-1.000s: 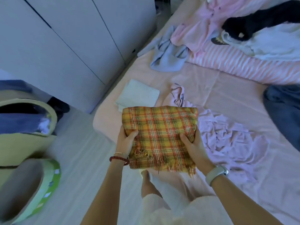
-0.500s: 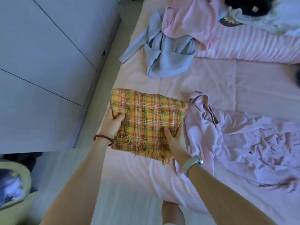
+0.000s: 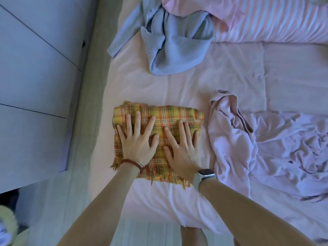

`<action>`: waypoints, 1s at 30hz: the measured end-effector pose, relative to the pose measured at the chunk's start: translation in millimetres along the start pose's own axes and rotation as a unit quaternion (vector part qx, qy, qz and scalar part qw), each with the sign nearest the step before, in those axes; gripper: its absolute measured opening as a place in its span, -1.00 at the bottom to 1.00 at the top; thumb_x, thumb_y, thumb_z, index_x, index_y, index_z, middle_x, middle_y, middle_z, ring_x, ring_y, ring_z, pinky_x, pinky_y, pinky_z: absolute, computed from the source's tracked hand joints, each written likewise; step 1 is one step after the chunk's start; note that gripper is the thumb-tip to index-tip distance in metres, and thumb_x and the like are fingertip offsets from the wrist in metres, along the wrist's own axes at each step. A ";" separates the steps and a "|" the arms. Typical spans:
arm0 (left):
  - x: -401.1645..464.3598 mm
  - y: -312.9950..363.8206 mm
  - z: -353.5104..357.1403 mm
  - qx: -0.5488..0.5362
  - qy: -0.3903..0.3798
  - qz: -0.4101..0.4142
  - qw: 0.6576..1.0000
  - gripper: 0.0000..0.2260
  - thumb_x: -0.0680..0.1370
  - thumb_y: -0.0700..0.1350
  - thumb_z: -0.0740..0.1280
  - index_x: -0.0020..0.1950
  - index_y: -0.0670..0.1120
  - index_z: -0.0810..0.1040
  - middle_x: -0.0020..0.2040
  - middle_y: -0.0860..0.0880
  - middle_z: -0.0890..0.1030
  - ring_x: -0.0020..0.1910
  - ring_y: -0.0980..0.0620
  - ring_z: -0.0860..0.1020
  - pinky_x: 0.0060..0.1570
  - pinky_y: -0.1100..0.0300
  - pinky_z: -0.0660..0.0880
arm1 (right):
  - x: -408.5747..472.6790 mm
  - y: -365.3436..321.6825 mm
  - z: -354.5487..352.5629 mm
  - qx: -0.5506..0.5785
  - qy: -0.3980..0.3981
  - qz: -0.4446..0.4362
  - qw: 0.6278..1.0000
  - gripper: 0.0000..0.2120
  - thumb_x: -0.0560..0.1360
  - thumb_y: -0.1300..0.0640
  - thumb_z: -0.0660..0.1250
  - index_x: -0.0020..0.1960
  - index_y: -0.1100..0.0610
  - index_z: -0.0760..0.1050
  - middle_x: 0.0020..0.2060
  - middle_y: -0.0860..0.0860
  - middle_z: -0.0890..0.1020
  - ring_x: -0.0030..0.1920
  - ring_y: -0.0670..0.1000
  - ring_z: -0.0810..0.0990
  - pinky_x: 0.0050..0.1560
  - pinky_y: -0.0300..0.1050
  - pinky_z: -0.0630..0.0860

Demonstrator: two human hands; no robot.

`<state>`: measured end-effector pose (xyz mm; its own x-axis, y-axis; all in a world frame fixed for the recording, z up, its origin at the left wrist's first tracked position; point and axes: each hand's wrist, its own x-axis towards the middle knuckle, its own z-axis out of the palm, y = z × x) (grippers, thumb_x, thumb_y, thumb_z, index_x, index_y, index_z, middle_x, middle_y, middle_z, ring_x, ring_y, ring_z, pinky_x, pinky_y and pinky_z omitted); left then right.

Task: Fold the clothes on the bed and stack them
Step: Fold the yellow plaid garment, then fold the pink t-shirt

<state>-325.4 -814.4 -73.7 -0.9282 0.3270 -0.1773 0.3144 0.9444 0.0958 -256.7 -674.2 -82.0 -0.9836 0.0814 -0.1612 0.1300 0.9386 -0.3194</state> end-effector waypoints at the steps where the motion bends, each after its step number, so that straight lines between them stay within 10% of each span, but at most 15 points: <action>1: -2.5 -2.6 13.3 -0.013 -0.018 -0.014 1.000 -0.50 0.52 0.20 0.03 0.47 0.16 0.20 0.51 -0.15 0.16 0.49 -0.27 0.05 0.33 -0.40 0.05 | -1.7 6.9 13.8 -0.007 -0.021 -0.006 1.000 -0.48 0.52 -0.13 0.06 0.46 -0.06 0.21 0.46 0.20 0.22 0.45 0.23 0.20 0.32 0.39 0.21; 11: 7.7 -11.1 56.6 -0.028 -0.026 -0.027 0.999 -0.50 0.50 0.19 0.05 0.44 0.17 0.19 0.50 -0.15 0.20 0.47 -0.27 0.10 0.31 -0.38 0.07 | 9.8 22.9 42.8 0.027 -0.062 -0.022 0.997 -0.49 0.54 -0.12 -0.01 0.48 -0.10 0.12 0.50 0.15 0.11 0.50 0.14 0.00 0.39 0.29 -0.04; 15: 7.2 3.6 24.2 -0.072 0.005 -0.065 0.995 -0.53 0.45 0.11 0.17 0.36 0.08 0.42 0.46 -0.17 0.28 0.48 -0.26 0.11 0.31 -0.41 -0.06 | 0.6 51.9 0.7 0.117 0.027 -0.073 0.990 -0.61 0.49 0.12 0.11 0.30 0.10 0.37 0.38 0.20 0.37 0.42 0.16 0.25 0.37 0.18 0.27; 20: -4.2 60.5 -9.0 -0.157 0.138 -0.080 0.975 -0.64 0.42 -0.06 0.17 0.19 -0.09 0.47 0.33 -0.21 0.41 0.41 -0.28 0.25 0.30 -0.38 -0.01 | -7.9 121.9 -53.3 0.079 0.191 0.143 0.968 -0.50 0.41 0.10 0.13 0.33 0.21 0.34 0.26 0.26 0.44 0.30 0.21 0.35 0.28 0.07 0.26; 24: -10.2 117.1 -13.7 -0.257 0.111 -0.057 0.958 -0.67 0.43 -0.09 0.14 0.19 -0.06 0.41 0.29 -0.21 0.44 0.34 -0.26 0.35 0.26 -0.34 0.22 | -4.8 166.3 -54.9 0.289 0.087 0.318 0.899 -0.52 0.55 0.09 0.18 0.41 0.26 0.25 0.15 0.22 0.50 0.16 0.16 0.48 0.16 0.04 0.37; 28: -13.0 146.4 -16.5 -0.350 0.037 0.019 0.936 -0.61 0.45 -0.24 0.21 0.28 -0.15 0.41 0.29 -0.22 0.41 0.30 -0.20 0.38 0.20 -0.19 0.41 | -11.5 175.8 -49.0 0.302 0.039 0.327 0.895 -0.85 0.55 0.15 0.22 -0.13 0.18 0.50 -0.24 0.12 0.52 -0.19 0.10 0.46 -0.19 -0.05 0.34; 30: -8.9 156.0 -23.7 -0.326 0.014 0.074 0.942 -0.56 0.46 -0.27 0.23 0.34 -0.21 0.39 0.34 -0.23 0.36 0.35 -0.21 0.32 0.26 -0.17 0.38 | -24.3 173.4 -67.9 0.333 0.080 0.305 0.889 -0.86 0.56 0.20 0.21 -0.04 0.22 0.54 -0.23 0.07 0.52 -0.19 0.06 0.44 -0.20 -0.11 0.31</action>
<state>-272.8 -670.8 -34.0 -0.8913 0.4445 -0.0900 0.2607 0.6645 0.7004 -218.8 -490.6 -70.1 -0.7033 0.6038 -0.3753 0.6374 0.3017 -0.7091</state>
